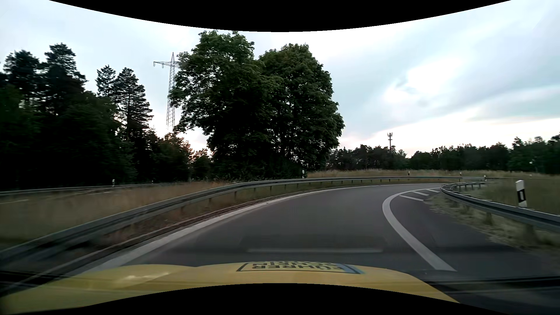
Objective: Follow the waypoints while adhering to traffic rules and regulations
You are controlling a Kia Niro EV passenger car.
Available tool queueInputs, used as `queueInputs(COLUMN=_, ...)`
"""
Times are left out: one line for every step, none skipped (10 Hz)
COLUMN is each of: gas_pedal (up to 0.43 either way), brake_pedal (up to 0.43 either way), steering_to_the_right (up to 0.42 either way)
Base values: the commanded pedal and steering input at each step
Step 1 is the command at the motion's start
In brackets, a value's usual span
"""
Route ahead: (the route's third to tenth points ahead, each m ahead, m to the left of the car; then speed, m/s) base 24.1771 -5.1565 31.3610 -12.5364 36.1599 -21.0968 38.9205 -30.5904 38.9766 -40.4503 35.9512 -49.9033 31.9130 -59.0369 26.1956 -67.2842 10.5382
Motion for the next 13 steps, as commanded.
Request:
queueInputs(gas_pedal=0.059, brake_pedal=0.0, steering_to_the_right=0.127)
queueInputs(gas_pedal=0.059, brake_pedal=0.0, steering_to_the_right=0.126)
queueInputs(gas_pedal=0.059, brake_pedal=0.0, steering_to_the_right=0.125)
queueInputs(gas_pedal=0.059, brake_pedal=0.0, steering_to_the_right=0.123)
queueInputs(gas_pedal=0.059, brake_pedal=0.0, steering_to_the_right=0.122)
queueInputs(gas_pedal=0.059, brake_pedal=0.0, steering_to_the_right=0.121)
queueInputs(gas_pedal=0.059, brake_pedal=0.0, steering_to_the_right=0.12)
queueInputs(gas_pedal=0.059, brake_pedal=0.0, steering_to_the_right=0.118)
queueInputs(gas_pedal=0.059, brake_pedal=0.0, steering_to_the_right=0.117)
queueInputs(gas_pedal=0.059, brake_pedal=0.0, steering_to_the_right=0.117)
queueInputs(gas_pedal=0.059, brake_pedal=0.0, steering_to_the_right=0.117)
queueInputs(gas_pedal=0.067, brake_pedal=0.0, steering_to_the_right=0.118)
queueInputs(gas_pedal=0.067, brake_pedal=0.0, steering_to_the_right=0.123)
